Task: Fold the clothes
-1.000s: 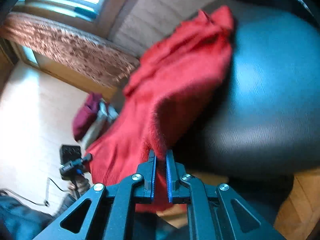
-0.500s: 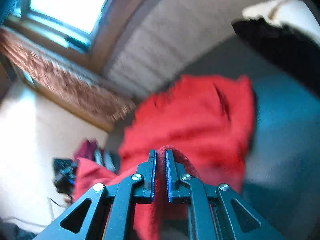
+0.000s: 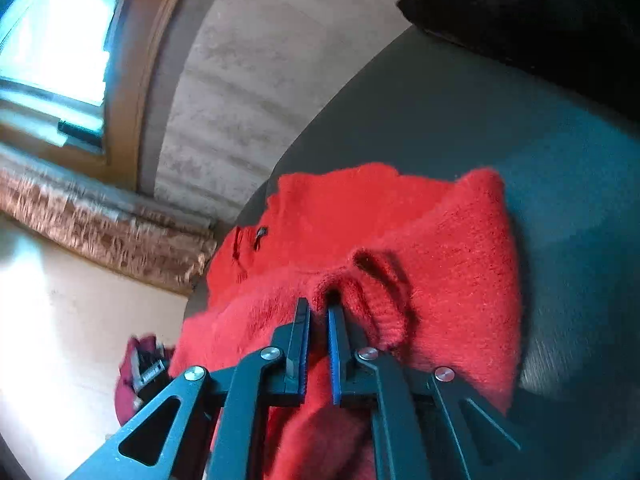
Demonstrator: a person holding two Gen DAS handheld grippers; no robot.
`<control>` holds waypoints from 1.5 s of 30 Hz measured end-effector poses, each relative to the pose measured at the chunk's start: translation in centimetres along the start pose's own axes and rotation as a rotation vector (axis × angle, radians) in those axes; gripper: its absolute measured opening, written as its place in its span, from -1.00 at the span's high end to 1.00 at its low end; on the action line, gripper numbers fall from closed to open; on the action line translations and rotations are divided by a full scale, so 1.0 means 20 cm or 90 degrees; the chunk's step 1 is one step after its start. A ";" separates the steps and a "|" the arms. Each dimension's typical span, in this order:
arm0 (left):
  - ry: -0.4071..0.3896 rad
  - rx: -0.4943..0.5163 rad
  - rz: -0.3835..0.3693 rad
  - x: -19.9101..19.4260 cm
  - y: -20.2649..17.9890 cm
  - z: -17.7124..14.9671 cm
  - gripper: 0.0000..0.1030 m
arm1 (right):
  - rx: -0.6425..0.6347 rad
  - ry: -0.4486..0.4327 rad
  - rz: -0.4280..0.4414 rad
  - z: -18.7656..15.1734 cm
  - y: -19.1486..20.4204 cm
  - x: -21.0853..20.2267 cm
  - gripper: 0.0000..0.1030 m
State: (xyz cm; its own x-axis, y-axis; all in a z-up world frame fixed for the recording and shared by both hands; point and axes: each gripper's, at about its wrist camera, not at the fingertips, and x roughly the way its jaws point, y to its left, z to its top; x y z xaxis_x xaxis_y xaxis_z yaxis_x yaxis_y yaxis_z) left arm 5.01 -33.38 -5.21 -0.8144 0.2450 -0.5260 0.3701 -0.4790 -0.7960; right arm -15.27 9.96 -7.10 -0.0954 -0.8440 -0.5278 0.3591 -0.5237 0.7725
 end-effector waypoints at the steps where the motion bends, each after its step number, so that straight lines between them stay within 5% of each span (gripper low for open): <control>1: 0.004 -0.009 -0.006 -0.03 0.01 -0.05 0.88 | -0.013 0.003 -0.002 -0.04 0.01 -0.02 0.88; 7: 0.021 -0.021 0.001 -0.25 -0.02 -0.36 0.88 | -0.056 0.036 -0.033 -0.22 0.07 -0.19 0.87; 10: 0.017 -0.029 -0.021 -0.32 -0.04 -0.41 0.88 | -0.069 0.054 -0.040 -0.27 0.13 -0.27 0.67; 12: 0.006 -0.037 -0.049 -0.39 -0.04 -0.43 0.67 | -0.078 0.065 -0.017 -0.30 0.20 -0.30 0.10; 14: -0.002 -0.024 -0.056 -0.44 -0.07 -0.46 0.54 | -0.092 0.080 0.004 -0.35 0.26 -0.34 -0.16; 19: 0.010 0.016 -0.032 -0.45 -0.14 -0.50 0.47 | -0.127 0.126 0.008 -0.47 0.35 -0.30 -0.18; 25: 0.014 -0.016 -0.025 -0.48 -0.06 -0.49 0.45 | -0.142 0.147 -0.034 -0.51 0.32 -0.18 -0.16; 29: 0.040 0.010 -0.010 -0.43 -0.09 -0.48 0.45 | -0.179 0.131 -0.065 -0.52 0.34 -0.19 0.26; 31: 0.057 0.031 -0.018 -0.40 -0.12 -0.48 0.65 | -0.184 0.128 -0.067 -0.52 0.34 -0.20 0.38; 38: 0.015 0.014 -0.174 -0.43 -0.22 -0.31 0.78 | -0.078 0.038 0.109 -0.35 0.31 -0.32 0.46; 41: -0.016 -0.040 -0.184 -0.40 -0.18 -0.18 0.78 | -0.022 -0.013 0.147 -0.22 0.27 -0.29 0.46; 45: -0.035 -0.138 -0.160 -0.28 -0.06 -0.07 0.54 | 0.051 -0.049 0.132 -0.07 0.15 -0.19 0.45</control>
State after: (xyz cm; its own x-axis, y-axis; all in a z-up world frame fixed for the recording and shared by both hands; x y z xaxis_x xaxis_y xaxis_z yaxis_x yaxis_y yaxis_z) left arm 9.67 -33.02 -1.70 -0.9129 0.2839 -0.2932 0.2366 -0.2173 -0.9470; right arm -12.50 11.75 -3.24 -0.0981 -0.9394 -0.3284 0.3043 -0.3425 0.8889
